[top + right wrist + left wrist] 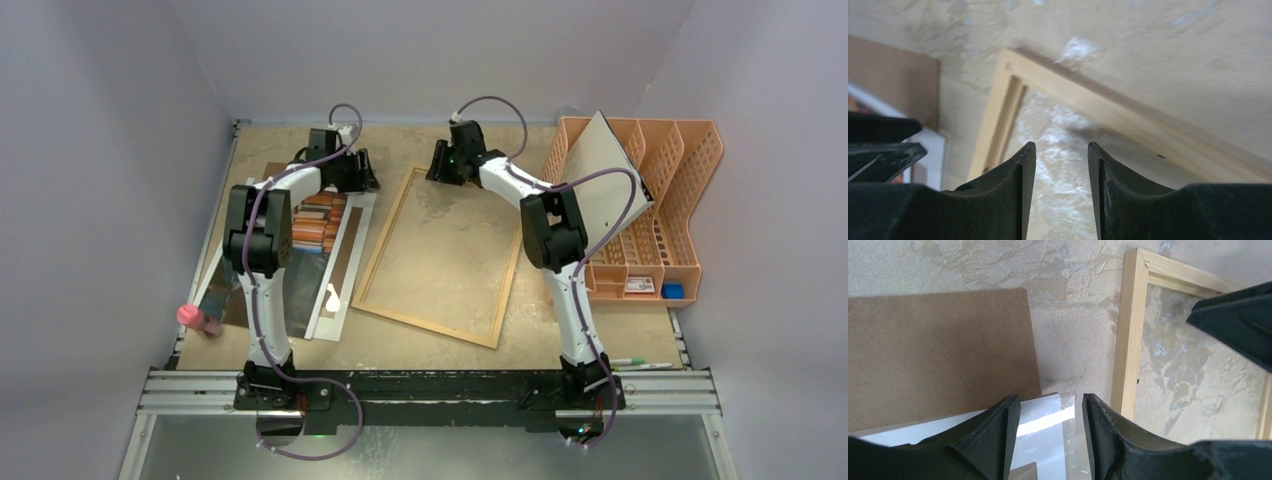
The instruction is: Put the photo into the frame
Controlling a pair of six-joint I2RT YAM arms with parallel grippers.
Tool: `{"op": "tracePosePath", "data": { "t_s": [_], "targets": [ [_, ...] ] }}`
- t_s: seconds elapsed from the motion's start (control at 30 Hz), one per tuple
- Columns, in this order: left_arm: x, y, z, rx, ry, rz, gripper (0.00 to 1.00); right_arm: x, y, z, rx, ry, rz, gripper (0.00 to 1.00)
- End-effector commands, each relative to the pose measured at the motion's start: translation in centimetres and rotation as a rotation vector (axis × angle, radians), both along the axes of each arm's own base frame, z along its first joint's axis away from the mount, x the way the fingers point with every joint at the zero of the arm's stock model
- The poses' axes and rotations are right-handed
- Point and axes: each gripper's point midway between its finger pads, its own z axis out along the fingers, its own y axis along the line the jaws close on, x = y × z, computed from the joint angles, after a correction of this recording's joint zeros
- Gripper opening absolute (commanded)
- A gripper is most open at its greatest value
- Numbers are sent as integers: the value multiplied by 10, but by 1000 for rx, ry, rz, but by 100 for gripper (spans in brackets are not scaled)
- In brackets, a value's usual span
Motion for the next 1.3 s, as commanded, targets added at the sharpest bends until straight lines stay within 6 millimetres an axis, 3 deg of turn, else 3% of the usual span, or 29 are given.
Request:
{"op": "tracePosePath", "data": {
  "t_s": [0.0, 0.1, 0.2, 0.43, 0.6, 0.8, 0.97, 1.27],
  "targets": [
    [9, -5, 60, -78, -70, 61, 52, -14, 56, 78, 186, -84, 149, 46],
    [11, 1, 83, -75, -110, 118, 52, -31, 81, 87, 240, -46, 175, 46],
    [6, 20, 89, -17, -113, 218, 52, -48, 106, 90, 278, -6, 182, 46],
    [-36, 84, 54, 215, 14, 512, 45, -67, 147, 85, 277, 41, 90, 46],
    [-67, 110, 33, 300, 106, 580, 43, -64, 152, 67, 222, 60, -1, 51],
    [-82, 129, 20, 298, 147, 651, 43, -64, 162, 46, 185, 63, -20, 59],
    [-88, 134, 10, 305, 166, 666, 43, -64, 168, 31, 146, 61, -26, 59],
    [-103, 139, -9, 331, 211, 679, 43, -70, 161, 1, 109, 118, -92, 58]
  ]
}}
